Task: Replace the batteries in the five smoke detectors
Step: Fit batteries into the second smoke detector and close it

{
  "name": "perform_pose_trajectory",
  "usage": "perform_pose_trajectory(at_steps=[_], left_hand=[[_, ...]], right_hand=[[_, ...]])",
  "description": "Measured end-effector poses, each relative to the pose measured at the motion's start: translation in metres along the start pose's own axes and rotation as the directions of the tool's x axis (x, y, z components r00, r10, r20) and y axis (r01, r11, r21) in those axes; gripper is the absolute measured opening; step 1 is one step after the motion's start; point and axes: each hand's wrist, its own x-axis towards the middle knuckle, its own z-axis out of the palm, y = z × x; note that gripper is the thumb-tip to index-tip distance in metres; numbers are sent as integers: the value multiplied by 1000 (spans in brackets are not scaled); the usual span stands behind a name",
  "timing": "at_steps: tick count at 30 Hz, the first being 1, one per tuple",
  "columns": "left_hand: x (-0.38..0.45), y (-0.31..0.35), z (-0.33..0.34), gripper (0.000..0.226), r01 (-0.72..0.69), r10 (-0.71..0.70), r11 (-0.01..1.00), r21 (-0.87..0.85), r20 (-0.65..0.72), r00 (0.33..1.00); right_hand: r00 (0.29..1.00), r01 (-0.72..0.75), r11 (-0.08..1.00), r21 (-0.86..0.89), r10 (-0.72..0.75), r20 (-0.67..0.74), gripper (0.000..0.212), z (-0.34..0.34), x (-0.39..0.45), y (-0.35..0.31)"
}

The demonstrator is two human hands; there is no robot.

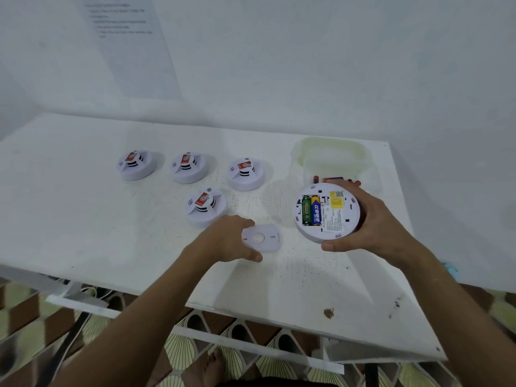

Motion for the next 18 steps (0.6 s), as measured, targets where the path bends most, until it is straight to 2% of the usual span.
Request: perform_pose_trajectory(at_steps=[5,7,9,12,14,15,18], left_hand=[[-7,-8,5,46,2,-9,996,-88,-85,996],[-15,-8,0,51,7,-22,994,-112,-132,991],[-27,-6,-17,63,20,-52,991,-134,-242,969],[-45,-9,-52,69,-5,-57,993,-119,-504,862],[-54,-8,-72,64,-101,-26,980,-171,-614,789],[-56,-7,-79,64,-153,21,975,-160,-622,783],[-58,-5,-88,67,-252,143,956,-153,-507,850]], right_hand=[[1000,-2,1000,2,2,-6,100,10,7,-4],[1000,3,1000,0,-3,-10,96,17,11,-7],[1000,7,1000,-1,-7,-12,94,25,17,-11],[1000,3,1000,4,-3,-8,98,39,29,-16],[1000,15,1000,15,-15,2,97,51,39,-21],[1000,24,1000,19,-24,6,97,58,44,-24],[998,54,998,38,-54,23,96,79,60,-35]])
